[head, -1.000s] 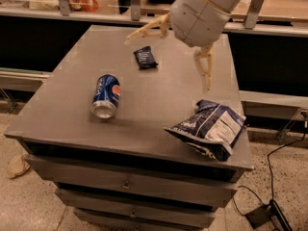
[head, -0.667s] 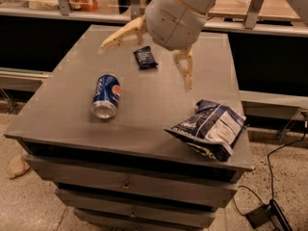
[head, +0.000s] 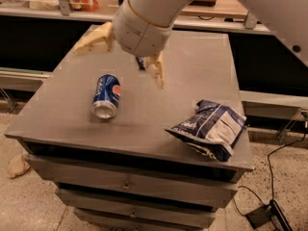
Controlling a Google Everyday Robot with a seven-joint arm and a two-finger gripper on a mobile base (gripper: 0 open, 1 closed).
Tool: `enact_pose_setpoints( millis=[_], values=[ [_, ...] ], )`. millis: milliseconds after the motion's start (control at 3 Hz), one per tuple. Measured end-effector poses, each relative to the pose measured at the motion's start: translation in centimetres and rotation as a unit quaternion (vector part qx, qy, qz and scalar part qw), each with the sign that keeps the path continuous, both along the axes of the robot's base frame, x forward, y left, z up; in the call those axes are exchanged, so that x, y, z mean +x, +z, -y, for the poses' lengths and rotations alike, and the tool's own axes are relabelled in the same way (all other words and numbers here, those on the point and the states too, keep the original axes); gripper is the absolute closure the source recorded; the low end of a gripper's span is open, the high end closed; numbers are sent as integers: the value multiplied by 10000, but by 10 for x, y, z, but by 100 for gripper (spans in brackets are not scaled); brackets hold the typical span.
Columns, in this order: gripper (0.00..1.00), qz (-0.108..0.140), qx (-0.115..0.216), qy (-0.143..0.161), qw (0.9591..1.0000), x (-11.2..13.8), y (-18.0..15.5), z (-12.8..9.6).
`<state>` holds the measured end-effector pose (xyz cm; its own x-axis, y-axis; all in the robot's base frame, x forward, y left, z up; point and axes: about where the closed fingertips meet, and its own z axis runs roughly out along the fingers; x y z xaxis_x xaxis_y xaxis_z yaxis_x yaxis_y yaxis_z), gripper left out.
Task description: Place pepsi can upright
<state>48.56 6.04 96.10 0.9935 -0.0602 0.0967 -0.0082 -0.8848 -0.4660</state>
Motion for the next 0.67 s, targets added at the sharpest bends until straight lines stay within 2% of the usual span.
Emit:
enact_pose_setpoints(
  millis=[333,667],
  values=[
    [0,398,72,-40,9992,25,7,-24],
    [0,639,-98,9,9979,48,5,-44]
  ],
)
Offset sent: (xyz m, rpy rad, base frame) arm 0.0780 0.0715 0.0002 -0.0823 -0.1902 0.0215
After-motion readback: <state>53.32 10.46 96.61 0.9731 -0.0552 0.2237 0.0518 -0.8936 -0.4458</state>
